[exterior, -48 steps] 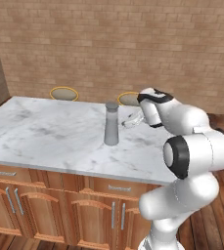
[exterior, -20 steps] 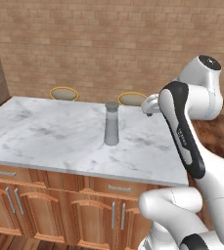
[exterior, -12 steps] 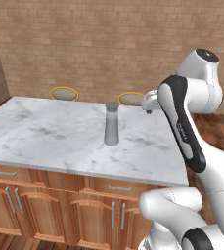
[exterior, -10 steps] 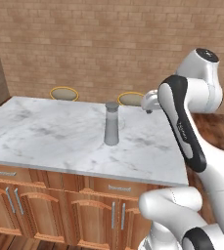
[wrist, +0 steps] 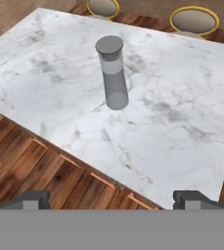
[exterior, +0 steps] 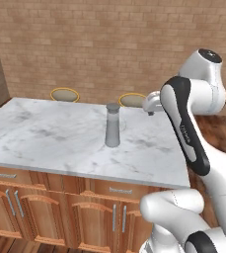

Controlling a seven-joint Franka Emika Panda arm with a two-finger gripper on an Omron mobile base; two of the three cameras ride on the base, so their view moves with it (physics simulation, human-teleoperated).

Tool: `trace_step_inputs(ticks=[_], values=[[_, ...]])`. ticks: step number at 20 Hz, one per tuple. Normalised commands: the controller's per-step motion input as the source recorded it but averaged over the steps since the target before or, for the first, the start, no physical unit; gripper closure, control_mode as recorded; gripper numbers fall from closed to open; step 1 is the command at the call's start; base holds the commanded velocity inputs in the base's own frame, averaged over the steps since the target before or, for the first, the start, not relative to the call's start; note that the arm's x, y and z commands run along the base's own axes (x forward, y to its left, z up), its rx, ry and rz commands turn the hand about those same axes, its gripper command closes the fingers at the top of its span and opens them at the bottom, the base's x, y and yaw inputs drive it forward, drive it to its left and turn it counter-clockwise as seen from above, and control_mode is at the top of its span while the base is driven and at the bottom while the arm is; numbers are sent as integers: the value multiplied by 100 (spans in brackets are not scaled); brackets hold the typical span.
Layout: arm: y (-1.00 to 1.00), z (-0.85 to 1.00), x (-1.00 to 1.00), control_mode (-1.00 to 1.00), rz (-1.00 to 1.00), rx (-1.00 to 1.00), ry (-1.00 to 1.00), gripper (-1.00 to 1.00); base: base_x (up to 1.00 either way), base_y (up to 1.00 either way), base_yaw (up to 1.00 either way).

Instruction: Place the pitcher and cup on the dining counter for serving.

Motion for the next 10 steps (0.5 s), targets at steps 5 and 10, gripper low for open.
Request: trace_step_inputs(ticks=[5,10], values=[[0,0,0,100,0,0,0,-100,-25,0,-18],[0,0,0,100,0,0,0,-100,-88,0,-59]])
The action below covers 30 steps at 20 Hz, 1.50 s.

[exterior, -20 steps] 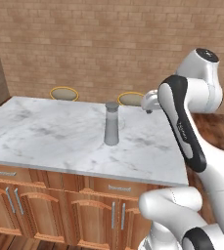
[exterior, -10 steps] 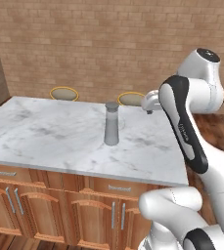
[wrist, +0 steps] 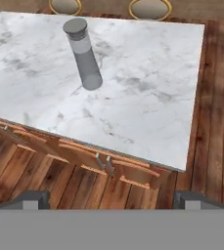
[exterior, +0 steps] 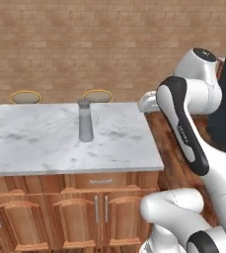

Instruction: Place the pitcher and cup on the dining counter for serving.

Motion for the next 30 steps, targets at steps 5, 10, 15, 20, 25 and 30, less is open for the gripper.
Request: trace_step_inputs(ticks=[5,10,15,20,25,30], values=[[0,0,0,100,0,0,0,-100,-89,0,-77],[0,0,0,100,0,0,0,-100,-53,1,-87],[0,0,0,100,0,0,0,-100,-6,0,-94],[0,0,0,100,0,0,0,-100,0,-2,-94],[0,0,0,100,0,0,0,-100,1,-16,-90],[0,0,0,100,0,0,0,-100,28,-37,-73]])
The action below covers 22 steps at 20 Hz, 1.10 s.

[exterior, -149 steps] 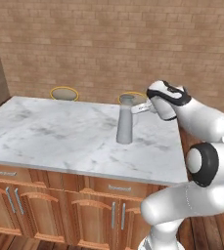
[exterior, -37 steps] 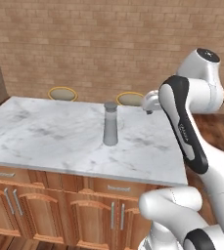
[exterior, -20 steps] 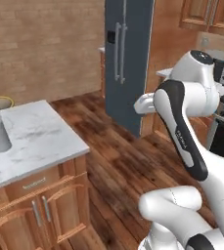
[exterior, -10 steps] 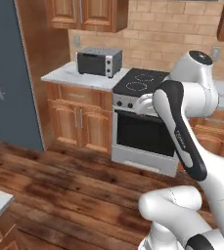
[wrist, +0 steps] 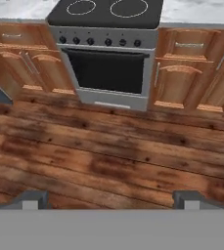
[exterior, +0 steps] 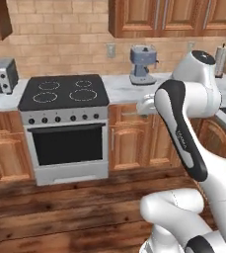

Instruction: Place the pitcher and cup on the dining counter for serving.

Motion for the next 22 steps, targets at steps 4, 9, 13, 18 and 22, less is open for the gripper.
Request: trace_step_inputs(ticks=[4,9,13,18,22], values=[[0,0,0,100,0,0,0,-100,36,-69,-63],[0,0,0,100,0,0,0,-100,36,-45,-68],[0,0,0,100,0,0,0,-100,24,-14,-78],[0,0,0,100,0,0,0,-100,0,-1,-94],[0,0,0,100,0,0,0,-100,0,0,-98]])
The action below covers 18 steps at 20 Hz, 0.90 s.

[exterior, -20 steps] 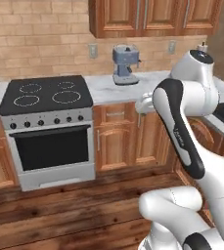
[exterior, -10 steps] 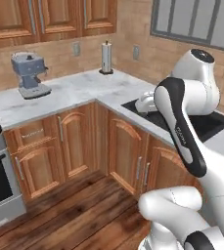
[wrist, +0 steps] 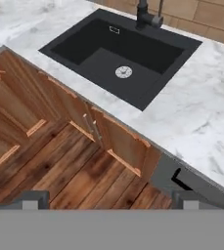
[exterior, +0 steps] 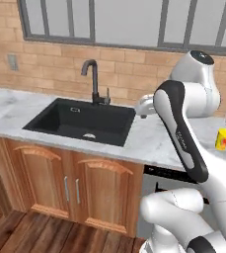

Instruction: Place the pitcher and cup on the dining counter for serving.

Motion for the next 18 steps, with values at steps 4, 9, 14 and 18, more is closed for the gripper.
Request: trace_step_inputs(ticks=[4,9,14,18], values=[[0,0,0,100,0,0,0,-100,0,0,-98],[0,0,0,100,0,0,0,-100,0,-28,-89],[0,0,0,100,0,0,0,-100,39,-16,-52],[0,0,0,100,0,0,0,-100,68,0,-15]])
